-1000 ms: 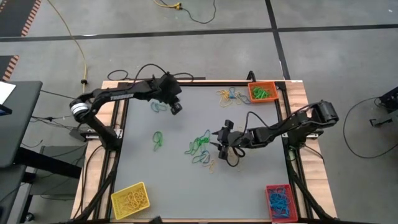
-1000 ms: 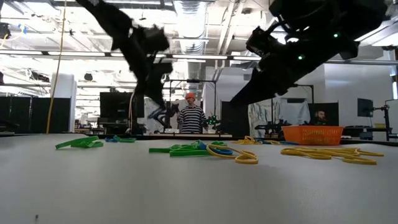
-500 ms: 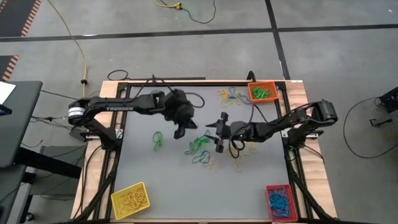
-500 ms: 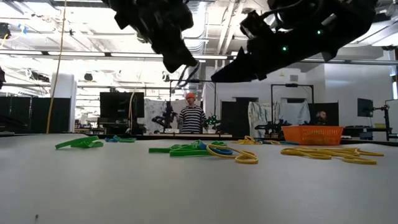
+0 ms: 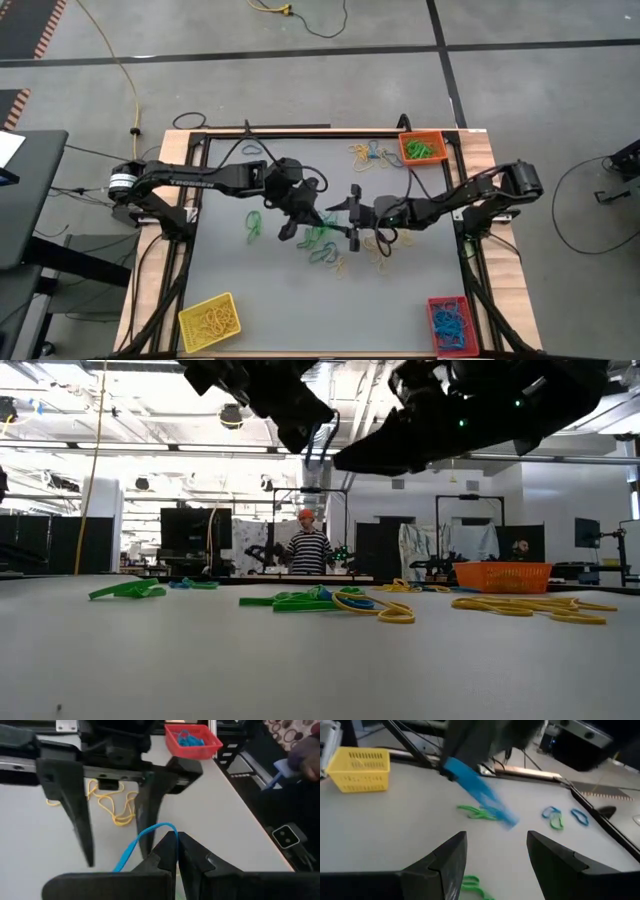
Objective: Sort rubber bands into baskets
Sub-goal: Put the blue rubber band into the red bin
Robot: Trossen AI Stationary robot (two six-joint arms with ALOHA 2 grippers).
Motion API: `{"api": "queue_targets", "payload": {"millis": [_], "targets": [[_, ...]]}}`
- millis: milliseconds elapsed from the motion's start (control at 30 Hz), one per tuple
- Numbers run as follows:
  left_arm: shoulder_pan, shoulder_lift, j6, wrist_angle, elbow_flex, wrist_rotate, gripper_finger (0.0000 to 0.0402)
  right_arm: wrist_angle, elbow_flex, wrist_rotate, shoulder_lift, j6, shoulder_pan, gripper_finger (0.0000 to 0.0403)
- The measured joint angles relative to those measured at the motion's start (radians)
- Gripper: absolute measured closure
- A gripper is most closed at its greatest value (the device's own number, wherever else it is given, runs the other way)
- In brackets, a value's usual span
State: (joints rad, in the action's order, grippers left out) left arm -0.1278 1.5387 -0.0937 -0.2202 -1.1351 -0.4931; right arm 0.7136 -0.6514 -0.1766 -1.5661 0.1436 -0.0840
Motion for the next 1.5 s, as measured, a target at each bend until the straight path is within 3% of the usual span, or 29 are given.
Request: {"api": "queue_targets", "payload": {"millis": [200,567,767,1233,1367,1500], "targets": [[0.019,0.001,0.000,0.015,0.000,-0.001,0.0401,0.018,0.000,0.000,-0.001,0.014,-0.001,0.0168],[0.038,0.001,-0.001,0.056,0.000,-0.002,0.0401,0.077,0.000,0.096,-0.001,0.023,-0.009,0.0179],[0.038,0.001,-0.003,0.056,0.000,-0.001,0.0401,0.096,0.000,0.101,-0.001,0.046,-0.015,0.0223],[0.038,0.001,-0.011,0.058,0.000,-0.001,0.0401,0.081,-0.011,0.101,-0.001,0.079,-0.015,0.0383],[0.038,0.001,-0.011,0.057,0.000,0.008,0.0401,0.076,-0.011,0.095,-0.001,0.098,-0.015,0.0386],[0.038,0.001,-0.010,0.054,0.007,0.064,0.0401,0.048,-0.011,0.025,-0.001,0.100,-0.014,0.0386]]}}
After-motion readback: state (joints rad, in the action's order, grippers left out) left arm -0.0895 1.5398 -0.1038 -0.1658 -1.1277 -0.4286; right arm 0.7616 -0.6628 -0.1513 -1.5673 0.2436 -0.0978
